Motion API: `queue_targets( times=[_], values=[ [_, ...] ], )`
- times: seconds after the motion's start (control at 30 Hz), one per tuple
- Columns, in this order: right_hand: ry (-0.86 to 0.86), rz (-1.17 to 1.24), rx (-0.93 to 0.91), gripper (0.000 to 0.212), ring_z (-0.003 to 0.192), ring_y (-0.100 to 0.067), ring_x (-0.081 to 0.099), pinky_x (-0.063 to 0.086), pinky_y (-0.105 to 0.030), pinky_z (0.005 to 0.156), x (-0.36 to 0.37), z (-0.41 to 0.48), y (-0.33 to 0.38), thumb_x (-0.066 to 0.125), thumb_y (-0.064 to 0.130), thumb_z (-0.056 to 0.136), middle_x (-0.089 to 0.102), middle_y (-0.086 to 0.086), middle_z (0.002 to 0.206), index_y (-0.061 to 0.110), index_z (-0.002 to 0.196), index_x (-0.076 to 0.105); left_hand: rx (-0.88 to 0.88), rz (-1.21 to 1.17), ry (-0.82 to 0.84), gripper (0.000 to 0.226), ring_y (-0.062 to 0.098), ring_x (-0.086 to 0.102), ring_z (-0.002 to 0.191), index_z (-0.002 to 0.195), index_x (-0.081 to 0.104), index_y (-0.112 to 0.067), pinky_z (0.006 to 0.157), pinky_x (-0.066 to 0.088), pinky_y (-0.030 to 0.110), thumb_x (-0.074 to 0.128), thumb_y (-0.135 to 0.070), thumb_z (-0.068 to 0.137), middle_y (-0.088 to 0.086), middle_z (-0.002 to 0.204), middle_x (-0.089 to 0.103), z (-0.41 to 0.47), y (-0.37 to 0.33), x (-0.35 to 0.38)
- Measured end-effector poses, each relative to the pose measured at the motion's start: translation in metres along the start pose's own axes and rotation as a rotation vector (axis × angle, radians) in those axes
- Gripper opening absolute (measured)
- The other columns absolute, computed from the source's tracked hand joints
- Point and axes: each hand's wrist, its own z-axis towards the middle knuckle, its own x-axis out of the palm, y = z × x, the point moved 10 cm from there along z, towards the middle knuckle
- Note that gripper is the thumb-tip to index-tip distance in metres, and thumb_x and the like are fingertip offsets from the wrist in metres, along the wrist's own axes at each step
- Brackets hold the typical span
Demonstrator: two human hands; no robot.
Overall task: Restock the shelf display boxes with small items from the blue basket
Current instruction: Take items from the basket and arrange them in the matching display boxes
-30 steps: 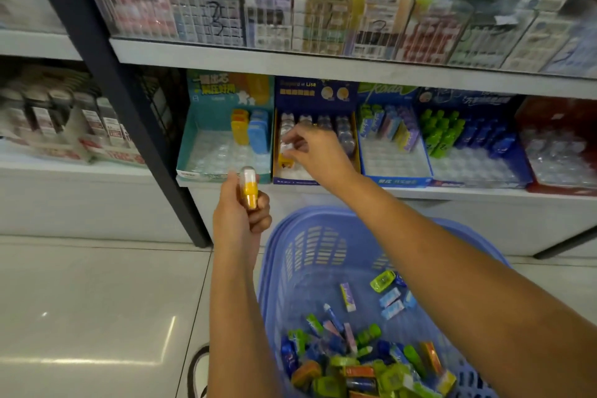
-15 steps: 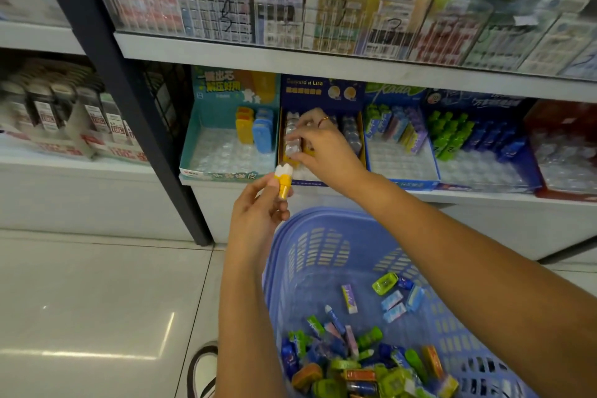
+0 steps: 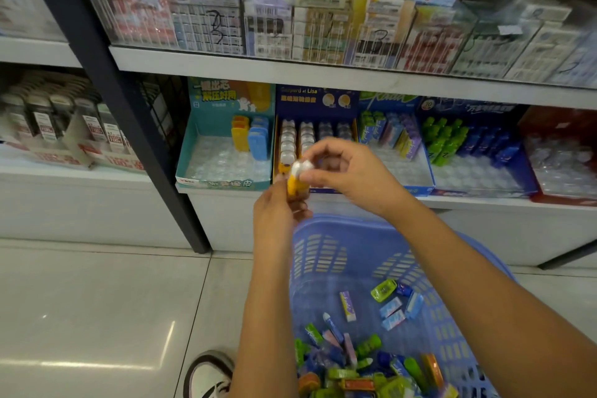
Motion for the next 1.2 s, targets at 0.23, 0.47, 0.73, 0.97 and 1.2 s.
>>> queue_targets(
  times=[0.23,0.47,0.73,0.97,1.2],
  values=[
    [-0.287,-0.495,-0.048,0.019,0.075,-0.008,0.06,0.053,-0.022,0.07,-0.028,0.026,-0.02,0.067,0.018,0.086,0.064,0.002,0.089,0.014,0.103,0.06,0.524,1.052,0.092,0.043,0.021,0.032,0.136,0.136,0.048,-0.007,0.108,0.025,0.022,0.046,-0.007,0.094,0.008,0.142,0.045,-0.005,-0.008,0.033],
    [-0.197,-0.707,-0.071,0.018,0.079,-0.025,0.061,0.051,-0.041,0.073,-0.017,0.042,-0.036,0.065,0.016,0.086,0.065,-0.014,0.086,0.004,0.098,0.058,0.541,1.129,0.112,0.047,0.022,0.029,0.137,0.139,0.045,-0.008,0.109,0.025,0.024,0.048,-0.007,0.091,0.007,0.142,0.042,0.0,-0.005,0.034],
    [-0.166,-0.749,-0.028,0.019,0.085,-0.029,0.061,0.049,-0.04,0.078,-0.014,0.044,-0.043,0.067,0.014,0.083,0.066,-0.017,0.096,0.004,0.099,0.063,0.566,1.155,0.12,0.048,0.022,0.03,0.136,0.139,0.044,-0.007,0.109,0.026,0.027,0.051,-0.01,0.092,0.008,0.142,0.043,0.0,-0.006,0.035],
    [-0.137,-0.808,-0.025,0.039,0.087,-0.021,0.056,0.047,-0.036,0.086,-0.011,0.022,-0.031,0.064,0.022,0.088,0.05,-0.012,0.12,0.01,0.124,0.054,0.715,0.961,0.05,0.032,0.022,0.05,0.116,0.123,0.059,-0.007,0.094,0.033,0.018,0.05,-0.007,0.093,0.008,0.123,0.058,-0.018,-0.015,0.036],
    [0.106,-0.719,0.595,0.032,0.103,-0.027,0.061,0.046,-0.033,0.087,-0.016,-0.132,-0.215,0.064,0.022,0.086,0.065,-0.011,0.111,0.008,0.114,0.06,0.243,1.24,0.528,0.031,0.028,0.061,0.107,0.116,0.064,-0.01,0.09,0.047,0.034,0.046,-0.002,0.091,0.013,0.117,0.066,-0.013,0.133,0.06]
  ],
)
